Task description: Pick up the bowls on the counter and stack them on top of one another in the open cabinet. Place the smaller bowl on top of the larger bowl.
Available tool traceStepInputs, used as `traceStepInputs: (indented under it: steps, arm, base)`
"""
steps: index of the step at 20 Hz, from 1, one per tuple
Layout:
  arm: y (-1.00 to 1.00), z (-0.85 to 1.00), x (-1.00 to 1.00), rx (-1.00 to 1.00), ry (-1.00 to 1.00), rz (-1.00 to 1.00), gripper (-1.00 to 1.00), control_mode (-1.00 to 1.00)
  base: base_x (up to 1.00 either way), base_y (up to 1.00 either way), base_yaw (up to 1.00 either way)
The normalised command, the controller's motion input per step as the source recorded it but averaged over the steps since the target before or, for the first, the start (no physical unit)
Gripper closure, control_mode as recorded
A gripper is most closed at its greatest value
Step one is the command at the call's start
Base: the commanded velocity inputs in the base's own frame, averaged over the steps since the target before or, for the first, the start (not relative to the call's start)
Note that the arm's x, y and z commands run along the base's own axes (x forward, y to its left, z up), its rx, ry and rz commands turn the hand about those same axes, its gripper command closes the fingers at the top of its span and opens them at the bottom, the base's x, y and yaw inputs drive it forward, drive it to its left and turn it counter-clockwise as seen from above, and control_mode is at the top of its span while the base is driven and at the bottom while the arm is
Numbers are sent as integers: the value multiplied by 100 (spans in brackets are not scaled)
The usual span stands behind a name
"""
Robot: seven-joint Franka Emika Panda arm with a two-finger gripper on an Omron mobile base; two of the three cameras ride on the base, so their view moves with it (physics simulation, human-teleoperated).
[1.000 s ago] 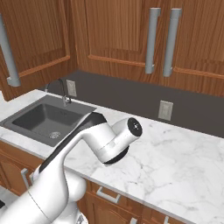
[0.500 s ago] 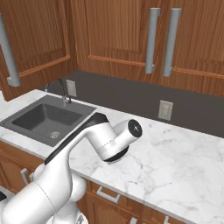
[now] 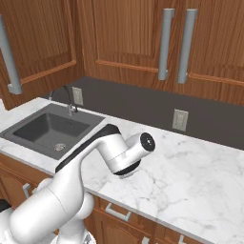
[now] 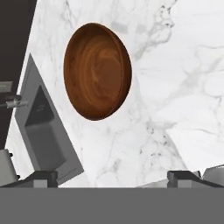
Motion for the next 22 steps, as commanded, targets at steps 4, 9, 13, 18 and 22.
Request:
traceStepInputs:
  steps: [4,9,13,18,22]
  arm:
    - [0,-16,21,-1,-3,-1,-100,-100]
    - [0,-16,20,-1,-4,0,-100,-100]
    - [0,-18,26,-1,-2,0,-100,-100]
    - [0,-23,30,-1,0,0,-100,-100]
    - [-1,-23,30,-1,0,0,-100,-100]
  base:
    - [0,0,0]
    - [0,0,0]
    - [0,0,0]
    - [0,0,0]
    - [0,0,0]
